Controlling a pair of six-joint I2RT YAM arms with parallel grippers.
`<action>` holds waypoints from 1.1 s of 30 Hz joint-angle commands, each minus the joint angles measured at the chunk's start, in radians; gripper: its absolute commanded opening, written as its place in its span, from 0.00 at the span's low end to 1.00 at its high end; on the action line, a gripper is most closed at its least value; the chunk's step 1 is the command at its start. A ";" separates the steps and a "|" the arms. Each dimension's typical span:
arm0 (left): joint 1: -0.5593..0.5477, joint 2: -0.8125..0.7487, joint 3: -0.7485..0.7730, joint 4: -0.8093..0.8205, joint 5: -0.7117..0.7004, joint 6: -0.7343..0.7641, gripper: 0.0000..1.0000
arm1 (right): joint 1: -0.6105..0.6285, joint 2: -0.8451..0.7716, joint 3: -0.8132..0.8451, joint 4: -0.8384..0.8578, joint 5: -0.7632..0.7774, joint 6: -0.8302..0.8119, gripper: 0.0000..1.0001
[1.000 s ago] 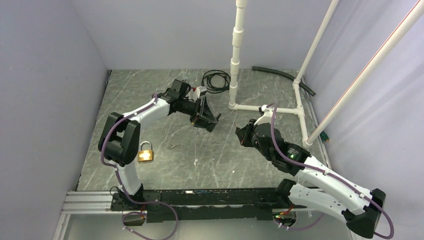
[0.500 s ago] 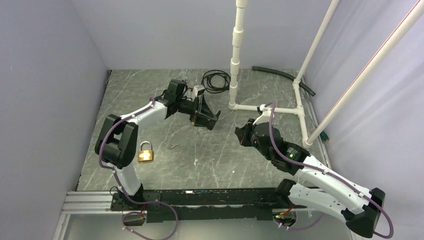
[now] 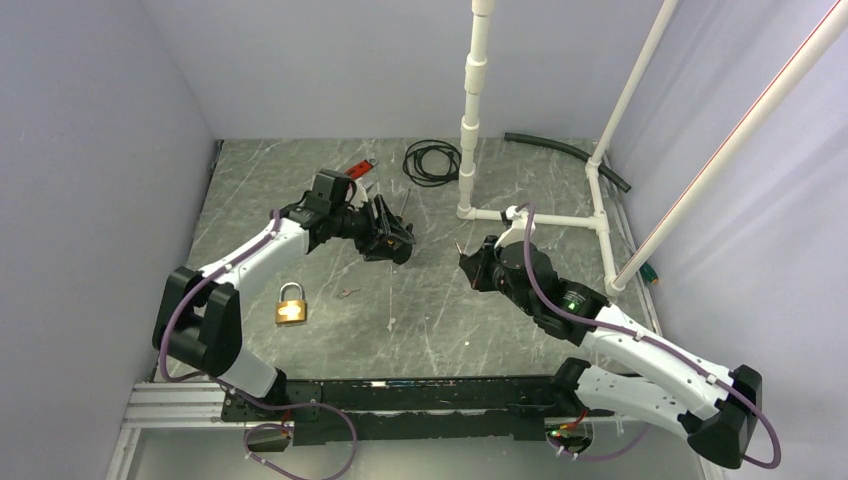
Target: Unlock with the key
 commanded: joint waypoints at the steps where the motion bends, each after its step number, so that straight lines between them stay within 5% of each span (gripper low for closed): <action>1: 0.000 -0.047 0.055 -0.063 -0.086 0.038 0.00 | 0.002 -0.002 0.018 0.067 -0.021 -0.007 0.00; 6: 0.000 -0.091 -0.031 0.016 -0.114 -0.006 0.00 | 0.002 -0.026 0.002 0.071 -0.029 0.001 0.00; 15: -0.004 -0.196 -0.061 -0.107 -0.354 0.016 0.00 | 0.002 -0.096 -0.024 0.019 0.000 0.007 0.00; 29: -0.097 -0.207 -0.081 -0.184 -0.539 0.130 0.01 | 0.002 -0.130 -0.065 0.023 0.000 0.006 0.00; 30: -0.110 -0.188 -0.073 -0.198 -0.553 0.147 0.07 | 0.002 -0.131 -0.071 0.024 -0.001 0.006 0.00; 33: -0.159 -0.107 -0.048 -0.251 -0.627 0.173 0.52 | 0.002 -0.135 -0.080 0.021 -0.004 0.009 0.00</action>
